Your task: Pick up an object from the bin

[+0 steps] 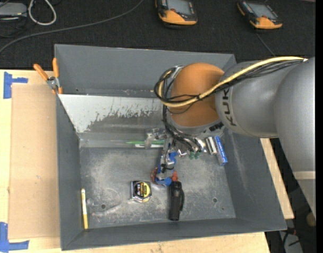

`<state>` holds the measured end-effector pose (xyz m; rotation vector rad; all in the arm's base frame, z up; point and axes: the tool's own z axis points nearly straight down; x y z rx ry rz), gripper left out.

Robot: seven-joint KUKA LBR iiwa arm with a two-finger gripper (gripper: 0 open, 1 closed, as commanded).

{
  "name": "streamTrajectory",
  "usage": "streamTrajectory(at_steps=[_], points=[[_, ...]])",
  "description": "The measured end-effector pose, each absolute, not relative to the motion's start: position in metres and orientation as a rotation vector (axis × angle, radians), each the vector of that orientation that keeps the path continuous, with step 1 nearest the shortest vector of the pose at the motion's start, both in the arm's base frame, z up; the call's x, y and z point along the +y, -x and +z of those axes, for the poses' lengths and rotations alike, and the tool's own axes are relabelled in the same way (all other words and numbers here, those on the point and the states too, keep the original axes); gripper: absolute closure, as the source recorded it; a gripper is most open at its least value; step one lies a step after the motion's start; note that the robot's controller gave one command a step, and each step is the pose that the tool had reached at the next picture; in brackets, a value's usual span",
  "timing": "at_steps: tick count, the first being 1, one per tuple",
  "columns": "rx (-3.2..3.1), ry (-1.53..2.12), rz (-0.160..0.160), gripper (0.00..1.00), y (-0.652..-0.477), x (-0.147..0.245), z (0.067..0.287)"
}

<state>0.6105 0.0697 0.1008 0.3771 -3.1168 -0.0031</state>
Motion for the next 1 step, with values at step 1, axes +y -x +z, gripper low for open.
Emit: streamTrajectory(at_steps=[1], points=[[-3.019,-0.892,-0.01,1.0,-0.5823,0.0921,0.0903]])
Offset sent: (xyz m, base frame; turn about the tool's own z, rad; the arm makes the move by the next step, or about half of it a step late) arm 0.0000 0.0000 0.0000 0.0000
